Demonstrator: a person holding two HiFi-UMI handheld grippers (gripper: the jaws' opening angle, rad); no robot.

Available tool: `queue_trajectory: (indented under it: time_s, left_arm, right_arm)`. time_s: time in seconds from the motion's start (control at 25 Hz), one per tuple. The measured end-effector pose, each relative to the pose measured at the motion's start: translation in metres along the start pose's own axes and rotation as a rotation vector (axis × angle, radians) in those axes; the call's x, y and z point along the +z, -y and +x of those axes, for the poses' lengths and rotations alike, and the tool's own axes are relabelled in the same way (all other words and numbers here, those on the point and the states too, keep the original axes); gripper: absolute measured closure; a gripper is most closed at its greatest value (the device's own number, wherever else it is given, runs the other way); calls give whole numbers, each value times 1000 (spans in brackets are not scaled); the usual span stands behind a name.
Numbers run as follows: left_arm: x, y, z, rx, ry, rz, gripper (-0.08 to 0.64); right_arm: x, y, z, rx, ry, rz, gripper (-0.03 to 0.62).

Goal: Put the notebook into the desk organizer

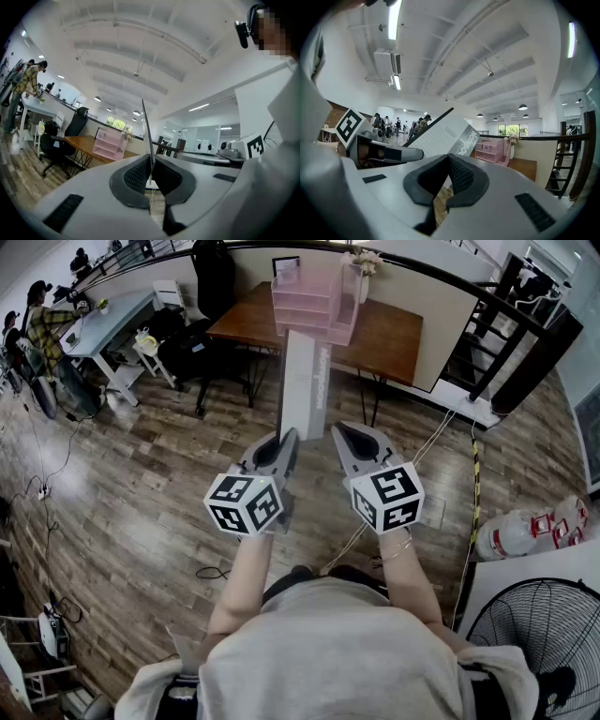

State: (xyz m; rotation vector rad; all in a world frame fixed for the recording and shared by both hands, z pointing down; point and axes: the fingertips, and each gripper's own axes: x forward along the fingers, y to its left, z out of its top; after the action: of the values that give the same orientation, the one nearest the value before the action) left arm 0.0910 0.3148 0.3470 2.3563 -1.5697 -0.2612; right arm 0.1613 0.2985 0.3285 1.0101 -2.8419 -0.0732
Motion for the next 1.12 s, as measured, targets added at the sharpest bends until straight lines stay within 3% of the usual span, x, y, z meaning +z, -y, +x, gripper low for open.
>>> queue_trajectory:
  time_s: [0.4, 0.88, 1.12]
  left_arm:
    - [-5, -9, 5, -4, -15, -12, 540]
    - [-7, -33, 1, -38, -27, -25, 539]
    - [-10, -58, 0, -28, -37, -46, 540]
  right_arm:
    - [-6, -6, 10, 25, -23, -11, 583]
    - [-12, -6, 29, -49, 13, 28, 583]
    - [-22, -16, 52, -31, -13, 40, 583]
